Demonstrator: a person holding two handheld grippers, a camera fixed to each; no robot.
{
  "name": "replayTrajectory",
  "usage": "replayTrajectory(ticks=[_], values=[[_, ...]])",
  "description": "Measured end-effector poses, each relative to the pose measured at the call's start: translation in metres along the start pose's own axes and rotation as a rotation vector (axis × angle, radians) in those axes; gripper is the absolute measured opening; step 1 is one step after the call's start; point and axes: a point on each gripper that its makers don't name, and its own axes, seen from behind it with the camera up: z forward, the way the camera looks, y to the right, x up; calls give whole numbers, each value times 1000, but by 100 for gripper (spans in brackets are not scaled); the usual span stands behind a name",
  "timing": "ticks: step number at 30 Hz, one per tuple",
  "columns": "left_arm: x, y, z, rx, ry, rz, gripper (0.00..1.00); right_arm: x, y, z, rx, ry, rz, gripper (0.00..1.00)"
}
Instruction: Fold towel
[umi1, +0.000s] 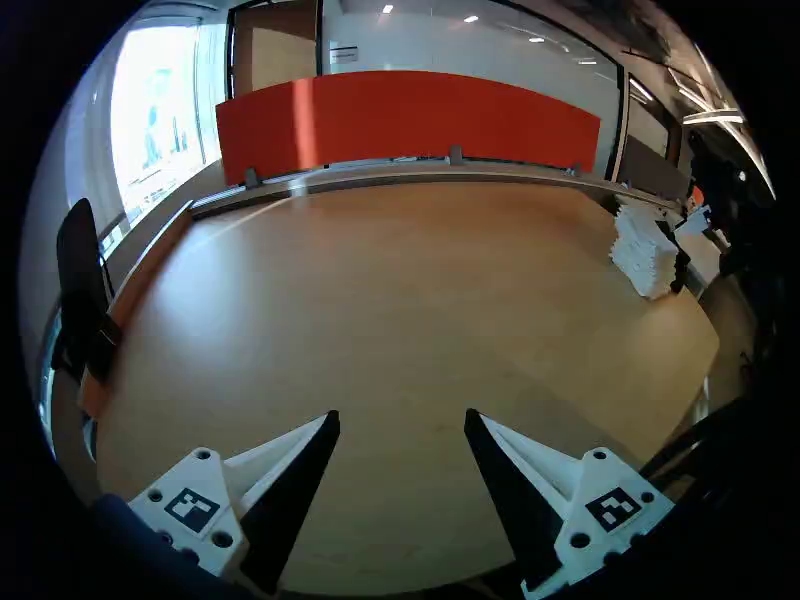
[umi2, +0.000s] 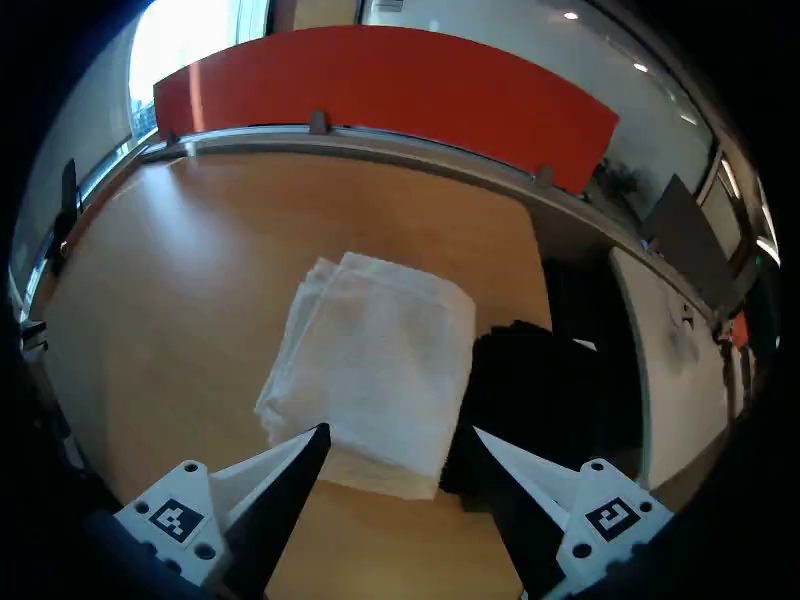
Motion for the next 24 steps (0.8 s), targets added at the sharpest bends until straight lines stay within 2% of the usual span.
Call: replayTrajectory(ticks=[8,17,24], values=[[1,-2,0,3,1,-2,93,13,-23,10,34,16,-10,100],[-1,-6,-1,9,-2,-9,92,18,-30,18,41,20,5,100],[-3,-7,-2,11,-6,-7,92,9,-39,30,53,9,18,100]])
